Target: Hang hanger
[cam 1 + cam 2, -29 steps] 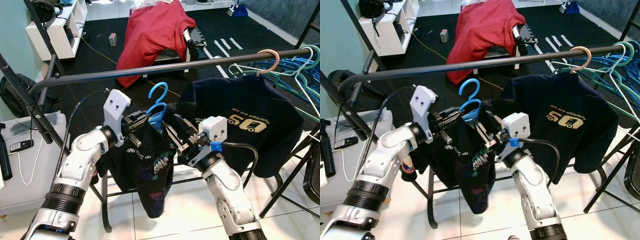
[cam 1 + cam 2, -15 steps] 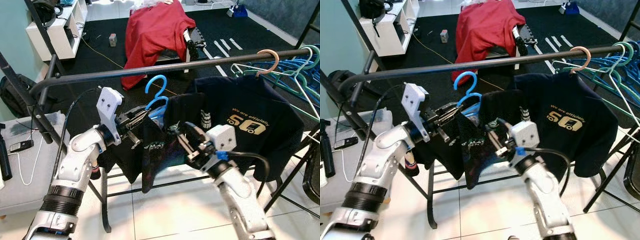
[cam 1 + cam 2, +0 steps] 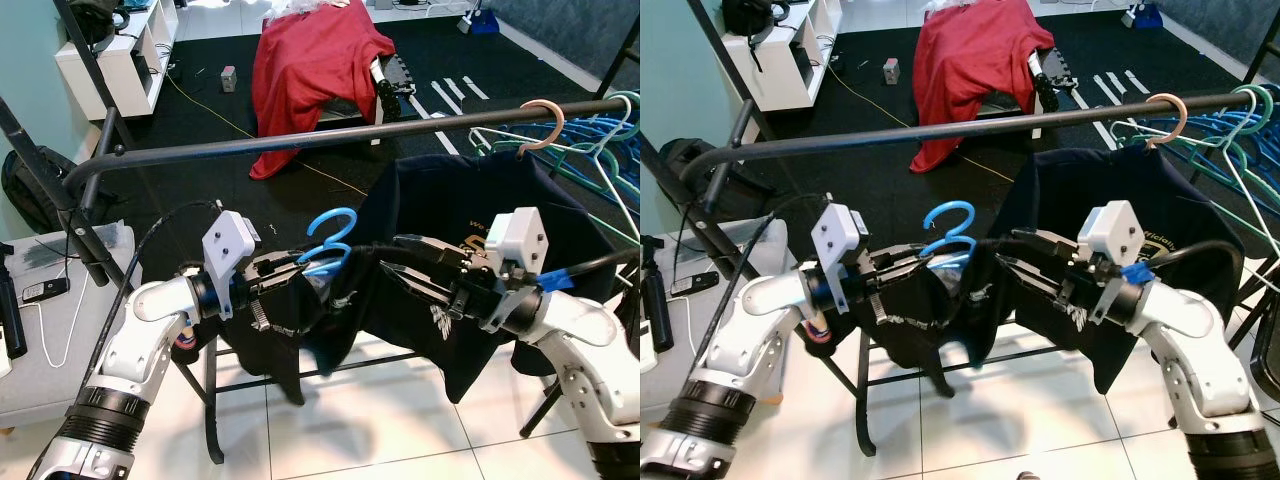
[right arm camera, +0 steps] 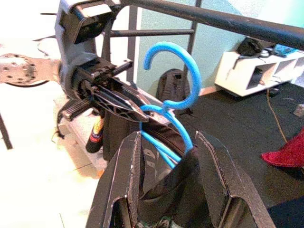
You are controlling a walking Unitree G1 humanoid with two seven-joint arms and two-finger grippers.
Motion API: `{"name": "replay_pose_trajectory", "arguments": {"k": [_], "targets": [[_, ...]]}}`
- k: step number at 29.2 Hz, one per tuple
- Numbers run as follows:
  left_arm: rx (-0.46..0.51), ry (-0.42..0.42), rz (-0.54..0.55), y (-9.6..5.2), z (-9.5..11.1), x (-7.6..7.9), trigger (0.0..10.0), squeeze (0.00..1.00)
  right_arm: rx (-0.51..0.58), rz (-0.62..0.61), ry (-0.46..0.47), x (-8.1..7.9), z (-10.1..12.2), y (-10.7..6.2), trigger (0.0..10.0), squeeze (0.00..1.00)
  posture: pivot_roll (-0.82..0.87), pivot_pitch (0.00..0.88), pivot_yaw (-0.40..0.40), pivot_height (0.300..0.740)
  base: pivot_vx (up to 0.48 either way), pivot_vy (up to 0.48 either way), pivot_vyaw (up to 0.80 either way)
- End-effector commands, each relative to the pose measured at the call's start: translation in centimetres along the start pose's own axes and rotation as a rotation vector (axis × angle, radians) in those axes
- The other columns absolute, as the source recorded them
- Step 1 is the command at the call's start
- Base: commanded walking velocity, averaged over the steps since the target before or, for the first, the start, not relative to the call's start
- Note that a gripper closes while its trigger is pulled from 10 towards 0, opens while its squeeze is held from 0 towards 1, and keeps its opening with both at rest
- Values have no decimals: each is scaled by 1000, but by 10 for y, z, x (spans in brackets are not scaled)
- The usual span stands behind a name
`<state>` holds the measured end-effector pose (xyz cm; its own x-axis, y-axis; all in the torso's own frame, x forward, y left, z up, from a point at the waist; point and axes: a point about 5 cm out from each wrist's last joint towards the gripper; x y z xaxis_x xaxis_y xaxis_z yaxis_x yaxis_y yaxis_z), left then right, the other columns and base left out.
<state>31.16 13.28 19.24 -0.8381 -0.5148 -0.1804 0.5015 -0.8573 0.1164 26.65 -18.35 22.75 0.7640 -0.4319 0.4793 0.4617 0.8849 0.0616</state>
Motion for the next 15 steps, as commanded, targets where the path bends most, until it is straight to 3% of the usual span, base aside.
{"name": "replay_pose_trajectory", "arguments": {"k": [1,4,6,11,12,15], "targets": [[-9,30,-18,-3,1,0,0,0,3,87,48,-8,0,2,10000,733,-106,147,42,740,0,0,0],[-14,37,-35,-3,2,0,0,0,-16,103,46,-5,-3,2,10000,690,-104,148,46,740,0,0,0],[-24,48,-89,-2,4,3,0,0,-59,146,37,2,-7,-2,10000,0,-100,149,45,740,0,0,0],[-29,55,-117,-2,4,6,0,0,-77,174,37,10,-6,-7,10000,0,-100,150,41,740,0,0,0],[-29,49,-126,-2,4,7,0,0,-49,152,54,17,-3,-9,10000,1000,-106,153,31,740,0,0,0],[-28,44,-132,-3,3,9,0,0,-27,145,72,21,-1,-11,10000,1000,-106,153,31,740,0,0,0]]}}
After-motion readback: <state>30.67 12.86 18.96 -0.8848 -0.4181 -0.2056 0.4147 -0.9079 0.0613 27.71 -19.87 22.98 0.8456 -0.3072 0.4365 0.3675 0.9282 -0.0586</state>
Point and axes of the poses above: a point about 5 cm out from each wrist's last joint towards the gripper, its own y axis pointing out of the wrist towards the gripper, its own z axis along the axis of the wrist's last joint, x = y × z, and after that the axes turned 11 degrees about -y, right-handed
